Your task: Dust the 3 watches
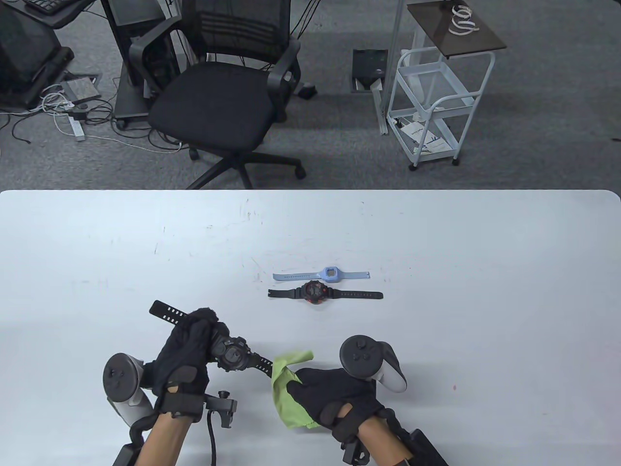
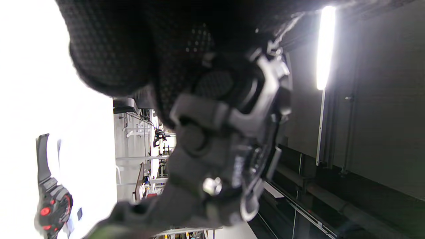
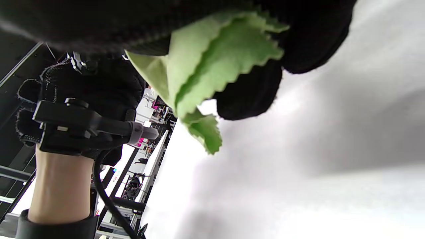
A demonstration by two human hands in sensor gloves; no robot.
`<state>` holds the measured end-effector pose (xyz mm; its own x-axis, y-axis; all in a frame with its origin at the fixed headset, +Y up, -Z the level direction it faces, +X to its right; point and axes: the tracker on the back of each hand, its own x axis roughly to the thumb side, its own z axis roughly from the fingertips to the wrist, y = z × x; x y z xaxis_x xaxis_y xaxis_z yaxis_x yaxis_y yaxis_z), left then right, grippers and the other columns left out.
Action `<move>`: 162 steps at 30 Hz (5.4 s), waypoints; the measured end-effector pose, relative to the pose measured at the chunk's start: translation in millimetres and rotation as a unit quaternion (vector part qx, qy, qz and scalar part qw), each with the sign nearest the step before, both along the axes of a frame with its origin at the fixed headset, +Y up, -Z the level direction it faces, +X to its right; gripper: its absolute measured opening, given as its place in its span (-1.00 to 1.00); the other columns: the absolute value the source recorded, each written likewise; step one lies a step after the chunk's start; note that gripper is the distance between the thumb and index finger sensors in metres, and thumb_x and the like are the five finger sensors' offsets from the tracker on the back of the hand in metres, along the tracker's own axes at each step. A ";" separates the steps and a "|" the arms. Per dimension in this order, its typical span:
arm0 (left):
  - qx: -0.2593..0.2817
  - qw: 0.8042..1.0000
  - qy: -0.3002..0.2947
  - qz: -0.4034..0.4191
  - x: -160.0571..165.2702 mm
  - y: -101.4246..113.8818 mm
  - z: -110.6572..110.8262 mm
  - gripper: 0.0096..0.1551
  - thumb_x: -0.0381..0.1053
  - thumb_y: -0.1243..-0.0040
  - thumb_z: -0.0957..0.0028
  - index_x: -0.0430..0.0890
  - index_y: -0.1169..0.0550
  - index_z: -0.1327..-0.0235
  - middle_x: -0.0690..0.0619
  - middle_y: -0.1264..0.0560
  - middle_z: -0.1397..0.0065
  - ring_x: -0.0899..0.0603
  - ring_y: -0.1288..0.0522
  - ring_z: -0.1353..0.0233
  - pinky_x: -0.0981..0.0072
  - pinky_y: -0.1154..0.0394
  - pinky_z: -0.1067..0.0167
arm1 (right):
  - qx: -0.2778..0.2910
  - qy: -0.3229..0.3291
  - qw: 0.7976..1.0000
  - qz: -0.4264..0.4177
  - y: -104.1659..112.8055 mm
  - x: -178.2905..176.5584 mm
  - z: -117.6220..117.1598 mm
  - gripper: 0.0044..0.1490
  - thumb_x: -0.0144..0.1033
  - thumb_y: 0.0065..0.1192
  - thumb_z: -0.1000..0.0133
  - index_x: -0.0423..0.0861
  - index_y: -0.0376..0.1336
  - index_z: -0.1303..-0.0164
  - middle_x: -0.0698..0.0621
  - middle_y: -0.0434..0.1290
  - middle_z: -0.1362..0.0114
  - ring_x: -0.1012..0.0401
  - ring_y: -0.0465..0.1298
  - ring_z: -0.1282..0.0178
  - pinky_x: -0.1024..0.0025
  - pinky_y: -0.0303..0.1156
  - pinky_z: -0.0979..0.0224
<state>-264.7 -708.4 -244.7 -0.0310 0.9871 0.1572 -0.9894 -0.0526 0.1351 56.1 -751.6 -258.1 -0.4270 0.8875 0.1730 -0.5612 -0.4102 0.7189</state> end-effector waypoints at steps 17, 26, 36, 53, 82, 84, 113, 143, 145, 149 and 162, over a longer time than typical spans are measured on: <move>-0.002 1.000 0.009 -0.003 -3.6 2.7 1.0 -0.51 0.02 -0.15 -0.17 -0.16 -0.57 -0.27 -0.03 -0.72 -0.07 -0.09 -0.83 0.16 -0.03 -0.72 0.09 | 0.138 0.116 0.931 0.317 25.6 -32.8 21.6 -0.41 0.09 0.14 -0.43 -0.17 0.43 -0.29 0.00 0.63 -0.08 0.13 0.69 -0.02 -0.12 0.44 -0.34; -0.014 1.000 0.007 -0.008 -1.3 1.4 0.2 -0.51 0.02 -0.14 -0.17 -0.17 -0.56 -0.28 -0.05 -0.71 -0.09 -0.11 -0.83 0.15 -0.06 -0.71 0.08 | 0.131 0.143 0.888 0.416 3.2 -45.4 20.1 -0.41 0.10 0.15 -0.41 -0.16 0.44 -0.29 0.01 0.63 -0.07 0.14 0.69 0.00 -0.11 0.45 -0.33; -0.025 1.000 0.004 -0.014 -0.4 0.2 -0.6 -0.49 0.04 -0.11 -0.19 -0.16 -0.54 -0.32 -0.08 -0.70 -0.13 -0.15 -0.82 0.10 -0.09 -0.70 0.05 | 0.172 0.158 0.847 0.477 7.7 -55.8 31.0 -0.33 0.24 0.20 -0.36 -0.10 0.39 -0.36 0.03 0.61 -0.13 0.14 0.68 -0.06 -0.11 0.44 -0.35; -0.045 0.998 -0.033 -0.032 9.0 5.3 -1.0 -0.45 0.03 -0.09 -0.20 -0.10 -0.49 -0.44 -0.14 -0.59 -0.34 -0.27 -0.77 -0.09 -0.21 -0.63 -0.08 | 0.064 -0.208 0.976 0.001 37.8 107.3 -23.4 -0.15 0.23 -0.07 -0.43 -0.16 0.11 -0.71 -0.16 0.39 -0.51 -0.09 0.49 -0.39 -0.26 0.30 -0.43; -0.221 0.972 -0.033 0.072 233.9 -81.3 -94.0 -0.43 0.05 0.04 -0.30 -0.05 -0.27 -0.56 -0.05 -0.42 -0.52 -0.18 -0.67 -0.33 -0.12 -0.58 -0.28 | -0.009 -0.360 0.884 -0.297 19.9 167.2 -30.3 -0.17 0.19 -0.17 -0.46 -0.09 -0.12 -0.79 -0.17 0.13 -0.68 -0.14 0.29 -0.58 -0.31 0.15 -0.53; -0.226 0.973 -0.010 0.052 230.2 -83.1 -93.6 -0.42 0.02 0.00 -0.28 -0.05 -0.27 -0.56 -0.06 -0.41 -0.52 -0.19 -0.65 -0.34 -0.15 -0.56 -0.28 | -0.007 -0.356 0.886 -0.296 20.8 166.4 -30.1 -0.17 0.19 -0.17 -0.47 -0.09 -0.11 -0.79 -0.17 0.13 -0.68 -0.14 0.29 -0.58 -0.31 0.15 -0.53; -0.212 0.976 0.056 -0.011 142.5 -77.6 -77.8 -0.22 0.00 -0.09 -0.23 -0.21 -0.13 -0.62 -0.26 -0.18 -0.63 -0.49 -0.26 -0.55 -0.40 -0.35 -0.30 | 0.001 -0.337 0.912 -0.234 19.1 158.1 -30.1 -0.18 0.18 -0.17 -0.47 -0.11 -0.07 -0.78 -0.18 0.18 -0.65 -0.14 0.32 -0.56 -0.32 0.15 -0.53; 0.034 0.886 -0.114 -0.449 52.8 -9.2 -25.5 -0.23 0.09 -0.19 -0.17 -0.19 -0.33 -0.61 -0.24 -0.33 -0.62 -0.50 -0.33 -0.53 -0.50 -0.32 -0.30 | 0.092 -0.187 0.978 0.008 28.6 108.7 -29.3 -0.18 0.18 -0.07 -0.47 -0.11 -0.02 -0.79 -0.21 0.15 -0.70 -0.18 0.25 -0.62 -0.37 0.10 -0.55; 0.043 0.877 -0.146 -0.457 54.9 -6.0 -22.6 -0.22 0.10 -0.18 -0.18 -0.17 -0.30 -0.62 -0.22 -0.30 -0.64 -0.48 -0.31 -0.56 -0.50 -0.29 -0.33 | 0.103 -0.166 0.980 0.045 28.3 100.2 -29.0 -0.16 0.18 -0.05 -0.47 -0.10 -0.04 -0.80 -0.21 0.10 -0.73 -0.20 0.20 -0.65 -0.38 0.06 -0.55; 0.068 0.855 -0.144 -0.494 58.3 1.9 -21.8 -0.21 0.12 -0.19 -0.17 -0.16 -0.31 -0.62 -0.21 -0.31 -0.64 -0.47 -0.33 -0.55 -0.51 -0.29 -0.33 | 0.109 -0.133 0.980 0.100 27.2 88.4 -29.0 -0.13 0.20 -0.02 -0.47 -0.07 -0.09 -0.82 -0.22 0.03 -0.77 -0.24 0.12 -0.70 -0.41 0.00 -0.57; 0.059 0.865 -0.155 -0.474 46.8 13.5 -21.0 -0.22 0.14 -0.17 -0.18 -0.18 -0.34 -0.62 -0.24 -0.33 -0.63 -0.49 -0.37 -0.52 -0.52 -0.31 -0.32 | 0.094 -0.156 0.980 0.075 28.5 102.8 -30.0 -0.14 0.18 -0.06 -0.47 -0.09 -0.09 -0.82 -0.24 0.03 -0.76 -0.26 0.13 -0.68 -0.42 0.00 -0.55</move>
<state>-218.0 -694.9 -265.7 0.7247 0.5694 0.3882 -0.5829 0.8069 -0.0954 158.9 -723.1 -288.2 -0.6086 0.7756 0.1676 -0.6652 -0.6138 0.4252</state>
